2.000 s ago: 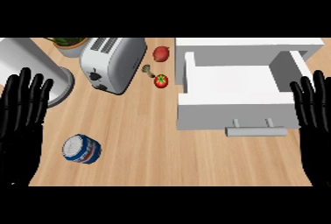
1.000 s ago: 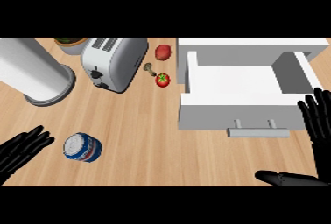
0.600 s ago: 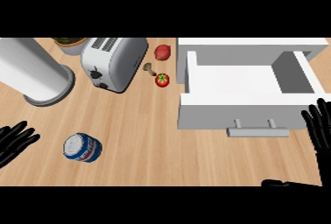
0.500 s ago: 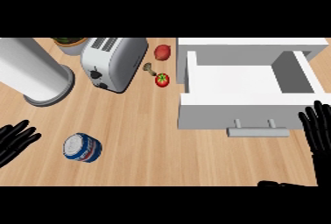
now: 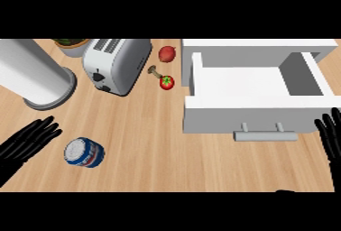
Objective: Pick up the can, place it into the drawer and close the drawer
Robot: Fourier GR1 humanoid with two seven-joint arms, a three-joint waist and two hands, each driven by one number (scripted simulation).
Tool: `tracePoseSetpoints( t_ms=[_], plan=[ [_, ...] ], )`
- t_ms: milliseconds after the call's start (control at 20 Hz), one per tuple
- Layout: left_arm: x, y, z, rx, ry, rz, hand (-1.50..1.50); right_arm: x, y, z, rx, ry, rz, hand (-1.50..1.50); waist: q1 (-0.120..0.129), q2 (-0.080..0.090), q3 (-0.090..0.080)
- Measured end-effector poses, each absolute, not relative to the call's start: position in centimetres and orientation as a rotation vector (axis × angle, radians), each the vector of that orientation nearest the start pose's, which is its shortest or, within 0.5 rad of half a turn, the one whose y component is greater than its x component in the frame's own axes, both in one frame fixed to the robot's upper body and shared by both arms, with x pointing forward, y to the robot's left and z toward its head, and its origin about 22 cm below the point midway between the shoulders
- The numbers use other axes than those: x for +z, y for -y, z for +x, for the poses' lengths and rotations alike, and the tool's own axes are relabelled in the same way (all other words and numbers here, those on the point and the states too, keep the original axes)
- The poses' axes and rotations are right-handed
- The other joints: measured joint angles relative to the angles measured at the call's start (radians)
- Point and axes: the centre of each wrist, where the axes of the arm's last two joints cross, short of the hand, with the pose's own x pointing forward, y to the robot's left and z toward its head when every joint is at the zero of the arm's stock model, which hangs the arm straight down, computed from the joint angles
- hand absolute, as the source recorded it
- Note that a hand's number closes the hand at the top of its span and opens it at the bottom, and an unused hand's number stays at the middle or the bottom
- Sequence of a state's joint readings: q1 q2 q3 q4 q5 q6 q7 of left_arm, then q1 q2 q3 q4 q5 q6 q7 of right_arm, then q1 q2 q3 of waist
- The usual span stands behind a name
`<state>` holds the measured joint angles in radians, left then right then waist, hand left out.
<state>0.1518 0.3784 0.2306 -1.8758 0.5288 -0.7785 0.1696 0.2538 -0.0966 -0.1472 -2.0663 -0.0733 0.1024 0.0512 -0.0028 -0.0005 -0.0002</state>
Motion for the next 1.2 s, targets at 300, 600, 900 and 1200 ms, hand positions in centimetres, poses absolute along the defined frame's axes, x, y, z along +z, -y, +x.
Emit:
tracePoseSetpoints(
  t_ms=[300, 600, 900, 1200],
  plan=[
    [6.5, -35.1, 19.9, -0.537, 1.607, -0.446, -1.5, 7.7, 29.4, 16.3, 0.011, 1.777, -0.173, -1.5, 0.001, 0.0, 0.0],
    [4.8, -34.7, 20.9, -0.524, 1.597, -0.42, -1.5, 7.9, 29.8, 16.4, 0.014, 1.781, -0.178, -1.5, 0.001, 0.0, 0.0],
    [2.4, -35.3, 22.1, -0.517, 1.591, -0.385, -1.5, 7.3, 30.4, 16.5, 0.02, 1.785, -0.174, -1.5, 0.0, 0.0, 0.0],
    [0.0, -36.8, 22.5, -0.504, 1.573, -0.332, -1.5, 6.8, 30.2, 16.3, 0.019, 1.783, -0.174, -1.5, -0.001, 0.001, 0.0]
  ],
)
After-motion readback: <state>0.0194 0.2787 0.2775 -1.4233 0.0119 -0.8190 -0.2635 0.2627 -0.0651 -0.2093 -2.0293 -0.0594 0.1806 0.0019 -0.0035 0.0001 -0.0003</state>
